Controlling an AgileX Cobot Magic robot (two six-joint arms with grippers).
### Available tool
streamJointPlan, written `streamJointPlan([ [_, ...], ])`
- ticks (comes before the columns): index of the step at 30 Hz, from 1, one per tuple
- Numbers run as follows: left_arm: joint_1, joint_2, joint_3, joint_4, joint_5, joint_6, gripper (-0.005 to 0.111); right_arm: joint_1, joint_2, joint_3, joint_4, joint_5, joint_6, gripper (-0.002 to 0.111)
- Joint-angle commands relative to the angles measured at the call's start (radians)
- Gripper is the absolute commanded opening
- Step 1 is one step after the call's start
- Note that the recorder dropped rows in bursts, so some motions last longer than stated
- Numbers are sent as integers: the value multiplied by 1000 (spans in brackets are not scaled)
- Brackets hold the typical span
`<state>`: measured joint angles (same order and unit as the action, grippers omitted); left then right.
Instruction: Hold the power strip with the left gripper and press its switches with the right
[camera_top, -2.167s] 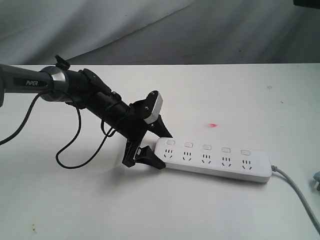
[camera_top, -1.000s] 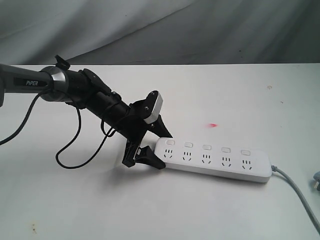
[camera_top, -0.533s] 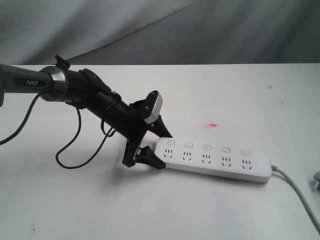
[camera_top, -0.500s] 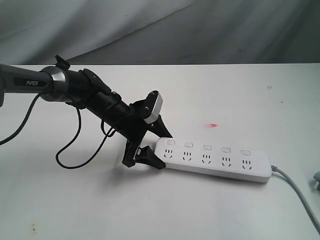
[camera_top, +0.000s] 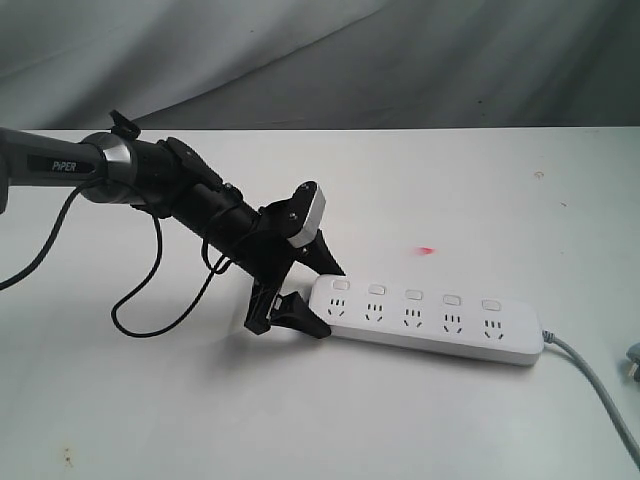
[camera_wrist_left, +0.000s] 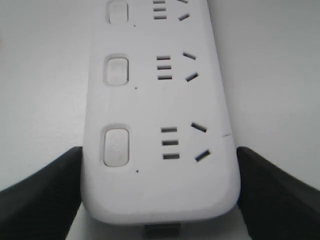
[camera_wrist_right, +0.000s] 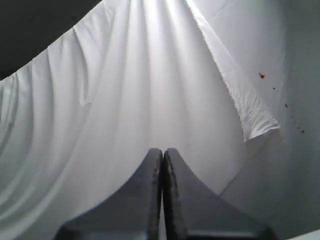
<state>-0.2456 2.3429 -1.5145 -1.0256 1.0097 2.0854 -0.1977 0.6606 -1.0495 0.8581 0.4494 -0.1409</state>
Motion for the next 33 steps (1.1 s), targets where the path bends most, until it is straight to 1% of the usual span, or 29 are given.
streamJointPlan([
  [1,-3,0,-3,-4,7,7,32,0,-68,124,-142,-42,14,0],
  [5,-3,0,-3,-4,7,7,32,0,-115,231,-439,-24,16,0],
  [9,-3,0,-3,-4,7,7,32,0,-155,314,-599,-19,28,0],
  [11,-3,0,-3,-4,7,7,32,0,-179,359,-662,-19,86,0],
  [14,-3,0,-3,-4,7,7,32,0,-219,428,-718,-19,168,0],
  [23,-3,0,-3,-4,7,7,32,0,-317,635,-858,-19,166,0],
  [27,-3,0,-3,-4,7,7,32,0,-412,752,-871,-49,166,0],
  [33,-3,0,-3,-4,7,7,32,0,-580,865,-866,-47,166,0],
])
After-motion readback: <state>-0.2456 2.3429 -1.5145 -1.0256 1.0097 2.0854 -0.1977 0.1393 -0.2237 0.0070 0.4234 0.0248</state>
